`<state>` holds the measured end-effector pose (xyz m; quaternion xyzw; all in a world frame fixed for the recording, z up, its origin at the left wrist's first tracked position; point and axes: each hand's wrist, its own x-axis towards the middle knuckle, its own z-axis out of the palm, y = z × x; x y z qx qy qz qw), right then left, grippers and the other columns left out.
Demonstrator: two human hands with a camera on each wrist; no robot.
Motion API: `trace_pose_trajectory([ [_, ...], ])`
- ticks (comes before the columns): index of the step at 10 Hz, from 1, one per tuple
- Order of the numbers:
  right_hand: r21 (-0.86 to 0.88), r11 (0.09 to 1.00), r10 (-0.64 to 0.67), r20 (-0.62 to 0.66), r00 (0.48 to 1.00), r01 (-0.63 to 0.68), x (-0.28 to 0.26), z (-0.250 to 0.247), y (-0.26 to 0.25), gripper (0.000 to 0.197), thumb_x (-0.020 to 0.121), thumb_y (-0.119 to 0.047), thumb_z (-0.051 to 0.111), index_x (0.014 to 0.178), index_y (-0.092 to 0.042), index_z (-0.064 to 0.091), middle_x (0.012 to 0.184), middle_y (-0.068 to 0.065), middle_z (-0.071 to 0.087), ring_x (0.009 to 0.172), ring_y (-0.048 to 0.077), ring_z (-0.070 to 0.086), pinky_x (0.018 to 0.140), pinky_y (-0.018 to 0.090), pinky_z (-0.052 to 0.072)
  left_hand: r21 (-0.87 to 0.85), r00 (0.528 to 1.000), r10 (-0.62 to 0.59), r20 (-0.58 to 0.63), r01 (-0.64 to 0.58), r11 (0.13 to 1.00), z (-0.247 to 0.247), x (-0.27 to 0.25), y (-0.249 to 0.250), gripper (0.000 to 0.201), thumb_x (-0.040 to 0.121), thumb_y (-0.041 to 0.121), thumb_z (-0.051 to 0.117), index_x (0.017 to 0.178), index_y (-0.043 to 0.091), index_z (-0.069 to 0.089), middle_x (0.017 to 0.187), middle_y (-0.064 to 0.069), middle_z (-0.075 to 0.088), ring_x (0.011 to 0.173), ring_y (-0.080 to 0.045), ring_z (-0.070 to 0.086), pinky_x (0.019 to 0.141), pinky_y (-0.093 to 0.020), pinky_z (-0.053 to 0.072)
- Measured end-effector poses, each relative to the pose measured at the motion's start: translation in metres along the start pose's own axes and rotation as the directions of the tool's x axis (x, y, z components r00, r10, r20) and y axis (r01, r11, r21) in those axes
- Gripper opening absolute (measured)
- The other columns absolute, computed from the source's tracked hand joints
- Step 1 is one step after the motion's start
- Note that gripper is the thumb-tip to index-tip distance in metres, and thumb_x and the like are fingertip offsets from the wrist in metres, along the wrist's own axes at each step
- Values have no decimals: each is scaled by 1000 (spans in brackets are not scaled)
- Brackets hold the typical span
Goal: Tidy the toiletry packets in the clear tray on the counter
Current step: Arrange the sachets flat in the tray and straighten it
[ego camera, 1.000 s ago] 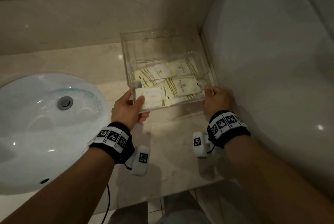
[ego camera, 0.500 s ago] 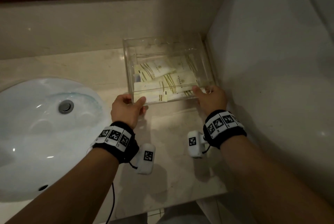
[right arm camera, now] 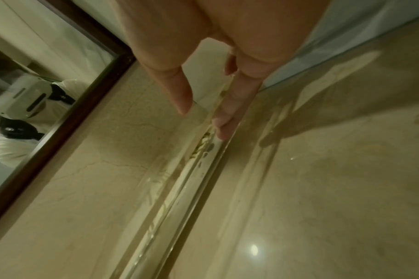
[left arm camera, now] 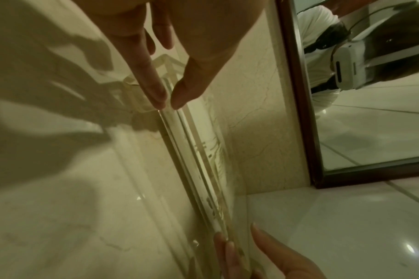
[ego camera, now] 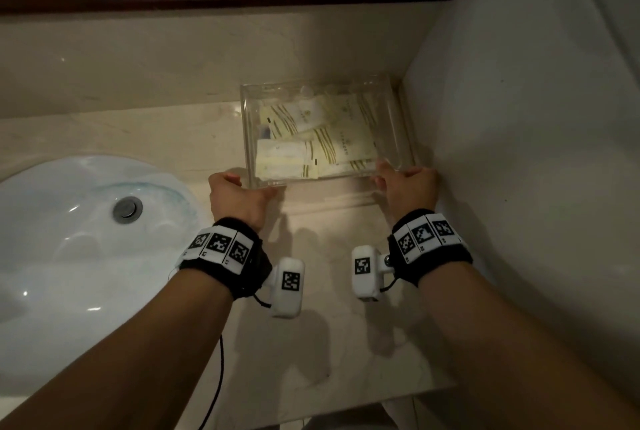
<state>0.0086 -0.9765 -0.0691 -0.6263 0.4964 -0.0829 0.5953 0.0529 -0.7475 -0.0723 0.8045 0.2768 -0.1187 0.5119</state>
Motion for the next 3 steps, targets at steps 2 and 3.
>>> trace_pose_trajectory([
  [2,-73,997,-37,17,999,38,-1,-1,-2,52,62,-45,80,92,-11,55,68,2,73,69,24,75,73,49,62,-16,998,60,12,-60,998,0,-1,-1,57,68,21,89,108,16,47,105,0,55,93,-22,58,79,-30,47],
  [3,-198,978,-63,36,997,69,-10,-1,-12,44,70,-47,75,88,-9,64,64,0,73,69,22,74,70,40,62,-68,999,15,45,-12,998,-4,7,3,49,66,22,84,104,18,53,100,-1,62,87,-27,69,83,-43,59],
])
